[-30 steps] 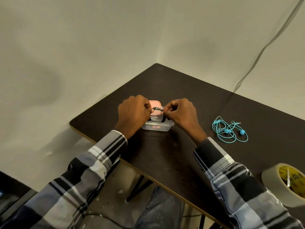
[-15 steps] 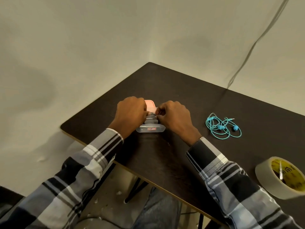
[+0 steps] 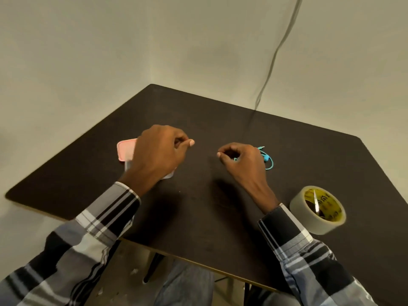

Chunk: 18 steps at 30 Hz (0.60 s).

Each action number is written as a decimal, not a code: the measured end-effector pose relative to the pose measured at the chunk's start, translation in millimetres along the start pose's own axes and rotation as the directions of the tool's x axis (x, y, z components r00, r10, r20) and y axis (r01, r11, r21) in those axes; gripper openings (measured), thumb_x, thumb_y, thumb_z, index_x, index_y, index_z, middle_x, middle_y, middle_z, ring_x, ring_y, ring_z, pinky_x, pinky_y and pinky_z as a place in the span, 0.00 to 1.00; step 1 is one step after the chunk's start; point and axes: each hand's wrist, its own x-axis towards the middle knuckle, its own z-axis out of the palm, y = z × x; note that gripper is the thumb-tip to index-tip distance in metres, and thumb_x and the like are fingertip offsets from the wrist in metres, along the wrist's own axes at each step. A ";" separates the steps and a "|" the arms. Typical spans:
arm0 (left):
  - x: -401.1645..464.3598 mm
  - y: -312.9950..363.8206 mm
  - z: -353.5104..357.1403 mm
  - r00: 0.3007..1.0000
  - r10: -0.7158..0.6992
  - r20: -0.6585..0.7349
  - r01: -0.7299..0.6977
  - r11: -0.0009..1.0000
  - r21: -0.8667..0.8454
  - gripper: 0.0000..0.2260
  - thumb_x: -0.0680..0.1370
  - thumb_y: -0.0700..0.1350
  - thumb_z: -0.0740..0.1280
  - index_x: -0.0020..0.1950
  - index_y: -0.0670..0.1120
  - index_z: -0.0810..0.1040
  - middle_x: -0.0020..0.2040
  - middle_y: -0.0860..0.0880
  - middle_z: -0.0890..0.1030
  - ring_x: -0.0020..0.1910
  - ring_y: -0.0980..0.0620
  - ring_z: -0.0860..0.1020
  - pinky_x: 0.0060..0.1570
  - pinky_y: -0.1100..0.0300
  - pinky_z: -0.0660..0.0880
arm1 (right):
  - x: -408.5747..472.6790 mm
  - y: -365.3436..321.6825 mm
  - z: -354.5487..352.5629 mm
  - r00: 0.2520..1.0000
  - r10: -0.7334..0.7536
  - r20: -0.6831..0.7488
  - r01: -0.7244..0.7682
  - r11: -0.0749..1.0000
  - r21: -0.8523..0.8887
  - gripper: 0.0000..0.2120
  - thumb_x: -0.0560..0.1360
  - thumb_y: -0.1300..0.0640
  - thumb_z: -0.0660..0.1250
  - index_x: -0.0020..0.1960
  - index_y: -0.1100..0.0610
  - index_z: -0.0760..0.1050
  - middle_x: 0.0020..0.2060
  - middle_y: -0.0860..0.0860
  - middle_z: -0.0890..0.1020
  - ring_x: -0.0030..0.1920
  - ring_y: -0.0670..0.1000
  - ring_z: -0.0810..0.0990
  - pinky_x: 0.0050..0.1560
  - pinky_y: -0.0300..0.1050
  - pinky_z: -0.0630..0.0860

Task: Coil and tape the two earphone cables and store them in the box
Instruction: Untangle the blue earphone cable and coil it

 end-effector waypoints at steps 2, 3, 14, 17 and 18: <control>1.9 18.2 17.5 0.998 0.049 0.026 -0.048 0.998 -0.035 0.09 0.77 0.53 0.69 0.50 0.50 0.85 0.45 0.51 0.85 0.43 0.51 0.81 0.46 0.53 0.78 | -4.7 17.7 -13.7 0.996 0.084 -0.033 -0.084 0.996 -0.014 0.03 0.73 0.53 0.73 0.45 0.49 0.85 0.41 0.42 0.86 0.42 0.43 0.83 0.46 0.48 0.81; 2.7 26.4 28.0 0.997 0.070 0.043 -0.068 0.997 -0.040 0.09 0.77 0.54 0.69 0.49 0.51 0.85 0.44 0.51 0.85 0.43 0.51 0.81 0.46 0.52 0.78 | -7.2 26.2 -20.4 0.992 0.119 -0.045 -0.120 0.993 -0.017 0.03 0.73 0.53 0.73 0.46 0.49 0.85 0.41 0.42 0.86 0.42 0.43 0.83 0.46 0.48 0.81; 5.7 70.1 121.3 0.950 0.154 0.273 -0.119 0.983 -0.141 0.20 0.75 0.53 0.70 0.67 0.56 0.75 0.55 0.53 0.79 0.52 0.51 0.78 0.51 0.54 0.75 | -29.1 77.8 -45.9 0.968 0.165 0.187 -0.134 0.977 -0.168 0.16 0.75 0.54 0.72 0.63 0.50 0.79 0.58 0.48 0.81 0.55 0.46 0.79 0.57 0.46 0.78; 4.0 70.9 133.8 0.956 0.176 0.233 -0.146 0.979 -0.140 0.20 0.76 0.52 0.69 0.68 0.56 0.74 0.56 0.52 0.77 0.55 0.51 0.77 0.50 0.56 0.74 | -28.7 84.6 -47.2 0.968 0.111 0.226 -0.058 0.972 -0.230 0.16 0.78 0.53 0.69 0.65 0.52 0.79 0.57 0.51 0.78 0.59 0.50 0.75 0.54 0.42 0.73; 3.7 70.7 136.5 0.960 0.177 0.217 -0.148 0.979 -0.141 0.20 0.76 0.52 0.69 0.68 0.56 0.74 0.57 0.52 0.77 0.55 0.52 0.77 0.50 0.58 0.73 | -28.4 87.1 -47.2 0.966 0.104 0.235 -0.046 0.970 -0.240 0.15 0.78 0.53 0.68 0.65 0.52 0.79 0.57 0.51 0.78 0.59 0.50 0.74 0.53 0.41 0.70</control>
